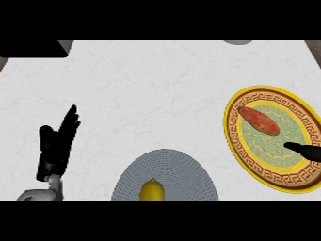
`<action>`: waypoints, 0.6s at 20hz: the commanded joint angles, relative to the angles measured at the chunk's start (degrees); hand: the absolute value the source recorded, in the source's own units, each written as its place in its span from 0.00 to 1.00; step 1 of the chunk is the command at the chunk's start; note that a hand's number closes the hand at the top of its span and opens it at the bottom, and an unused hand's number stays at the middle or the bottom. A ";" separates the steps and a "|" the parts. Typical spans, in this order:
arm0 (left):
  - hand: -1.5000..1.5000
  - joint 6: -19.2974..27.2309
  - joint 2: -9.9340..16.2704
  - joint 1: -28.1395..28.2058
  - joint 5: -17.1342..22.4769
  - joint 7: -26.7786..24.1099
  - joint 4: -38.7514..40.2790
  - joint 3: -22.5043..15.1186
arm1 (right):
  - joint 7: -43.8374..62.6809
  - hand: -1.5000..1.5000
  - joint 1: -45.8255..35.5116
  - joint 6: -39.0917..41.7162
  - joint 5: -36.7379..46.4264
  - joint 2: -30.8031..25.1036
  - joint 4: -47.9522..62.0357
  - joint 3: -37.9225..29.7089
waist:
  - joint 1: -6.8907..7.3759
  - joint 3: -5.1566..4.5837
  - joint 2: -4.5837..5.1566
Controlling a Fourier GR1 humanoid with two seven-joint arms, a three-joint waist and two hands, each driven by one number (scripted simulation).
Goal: Pick the sweet potato from the placemat and place it in the plate
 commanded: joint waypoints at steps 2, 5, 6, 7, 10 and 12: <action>0.50 0.53 -1.55 0.38 -1.13 1.90 -1.88 -0.36 | -2.44 0.00 -1.39 -1.93 -0.80 -3.35 5.35 1.24 | 0.09 -0.01 0.01; 0.50 -0.48 -1.20 -4.14 -0.37 -2.96 7.19 1.85 | -1.06 0.00 0.67 -5.70 2.67 -0.12 2.67 3.50 | -0.06 -0.02 0.07; 0.50 -1.23 -0.78 0.65 -0.49 -0.45 -0.80 0.76 | 1.32 0.00 3.99 -4.80 1.03 0.20 -1.96 3.98 | 0.00 -0.02 -0.02; 0.50 0.63 -1.42 -3.71 -1.55 2.32 0.91 0.51 | 2.28 0.00 0.87 -7.63 4.13 0.08 0.99 4.49 | 0.02 -0.01 0.02; 0.50 -0.60 -0.56 0.03 -1.08 1.45 -2.01 1.00 | -4.12 0.00 4.90 -9.84 5.32 1.57 3.26 4.90 | 0.08 0.00 0.01; 0.50 -0.32 -1.18 2.34 -1.93 2.26 -4.75 -0.27 | -6.33 0.00 0.92 -10.82 4.23 -0.84 10.65 3.24 | 0.26 0.01 0.02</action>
